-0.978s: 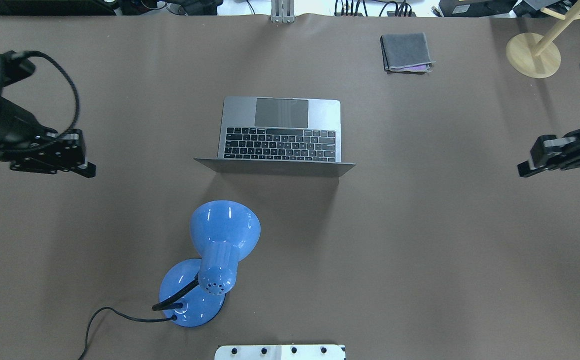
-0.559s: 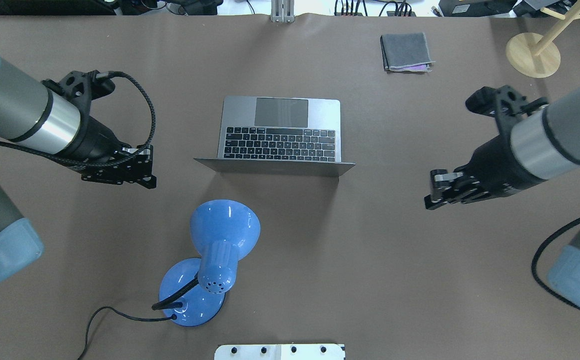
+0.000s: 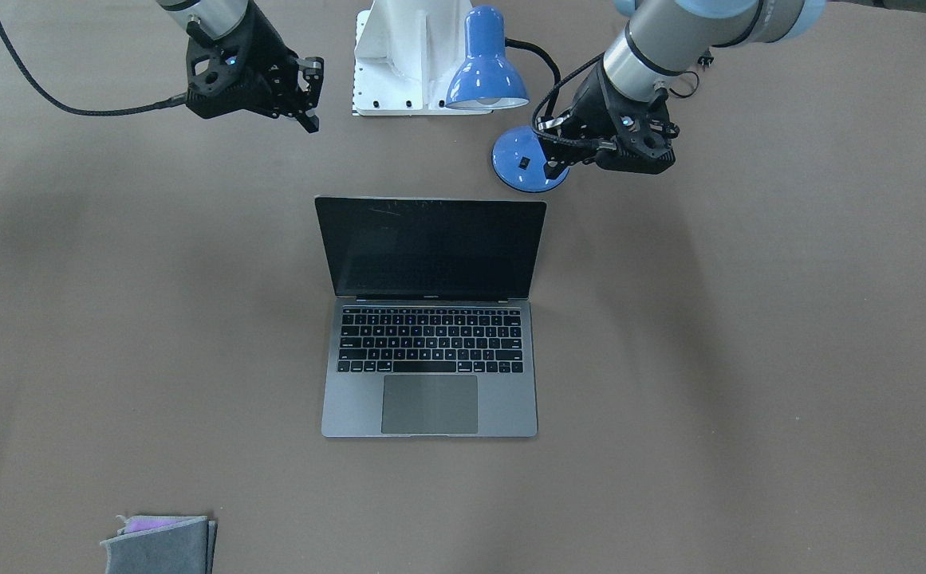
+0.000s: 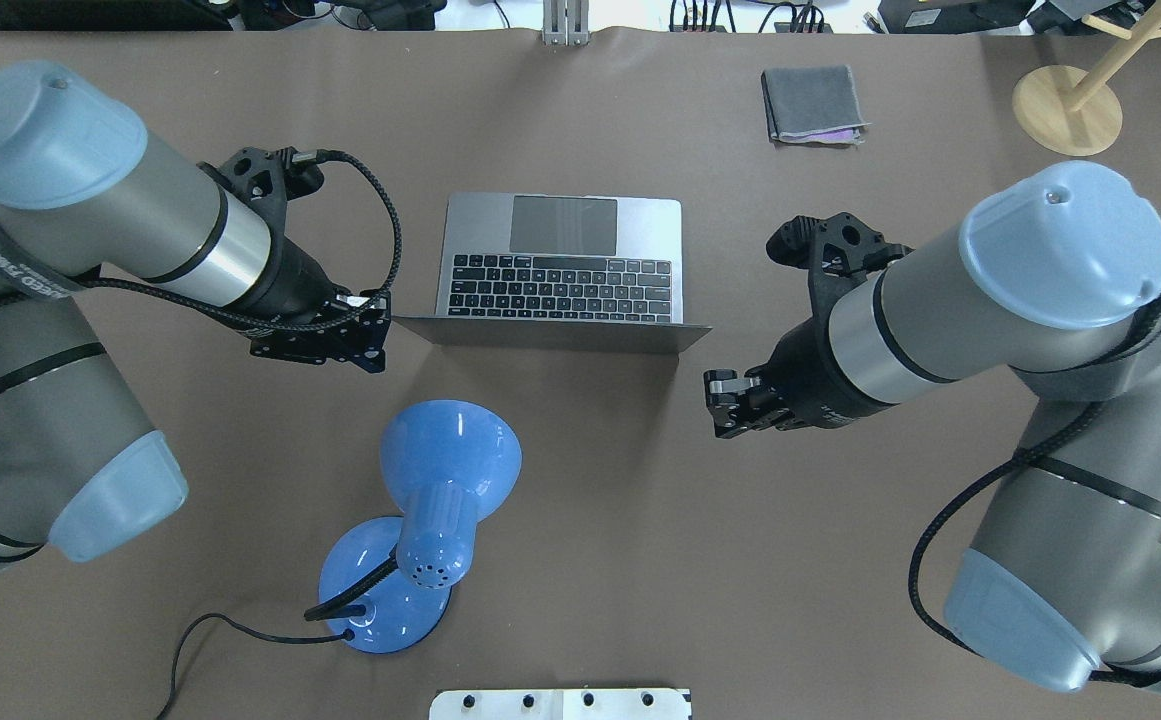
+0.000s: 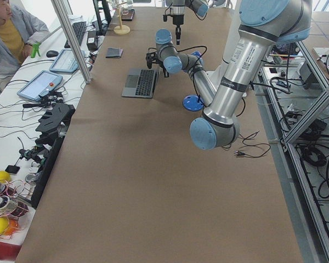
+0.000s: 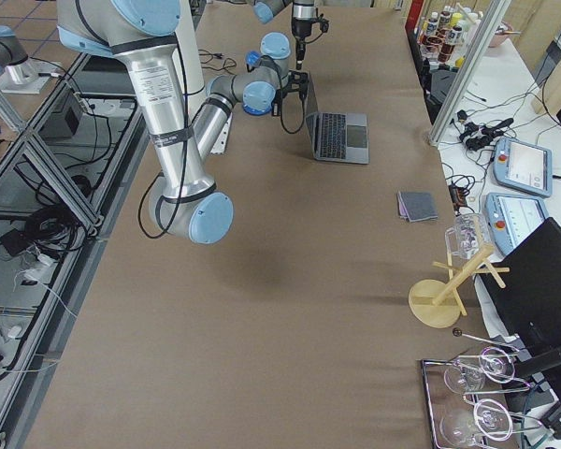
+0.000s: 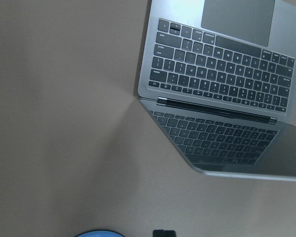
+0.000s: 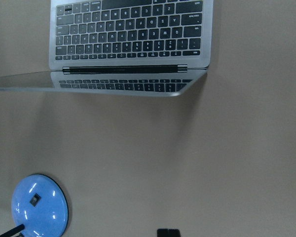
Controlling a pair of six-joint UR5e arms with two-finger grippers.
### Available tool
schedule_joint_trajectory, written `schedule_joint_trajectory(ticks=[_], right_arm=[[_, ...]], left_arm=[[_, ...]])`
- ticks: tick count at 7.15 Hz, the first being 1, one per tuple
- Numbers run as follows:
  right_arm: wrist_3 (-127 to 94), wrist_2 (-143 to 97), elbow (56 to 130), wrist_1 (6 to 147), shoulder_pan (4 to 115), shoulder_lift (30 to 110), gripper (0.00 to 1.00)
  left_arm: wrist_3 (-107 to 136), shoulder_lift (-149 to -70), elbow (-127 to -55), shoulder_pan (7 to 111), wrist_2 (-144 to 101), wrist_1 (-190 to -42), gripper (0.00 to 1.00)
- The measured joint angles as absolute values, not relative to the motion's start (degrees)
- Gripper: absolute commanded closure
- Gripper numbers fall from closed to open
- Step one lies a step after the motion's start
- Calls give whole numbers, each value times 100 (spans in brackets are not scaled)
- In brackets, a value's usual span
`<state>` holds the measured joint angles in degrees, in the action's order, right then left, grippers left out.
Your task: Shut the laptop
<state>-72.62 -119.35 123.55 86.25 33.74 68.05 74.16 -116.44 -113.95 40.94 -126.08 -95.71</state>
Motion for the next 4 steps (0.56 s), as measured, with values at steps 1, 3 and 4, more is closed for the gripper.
schedule_joint_trajectory(ticks=[1,3,4], right_arm=[[-7267,-11704,12294,8623,3307,6690,100],[-7260,-11236,12269,8610,3202,6551,100],[-7229,-10963,12255,8578,3126,6509,100]], left_arm=[[7410,-11714,-11356,4040,-12474,-9583,100],[7392,-11817,-11374,3937,-12109,-9600,100],[7381,-11863,-11381,3850,-11854,-9629,100]])
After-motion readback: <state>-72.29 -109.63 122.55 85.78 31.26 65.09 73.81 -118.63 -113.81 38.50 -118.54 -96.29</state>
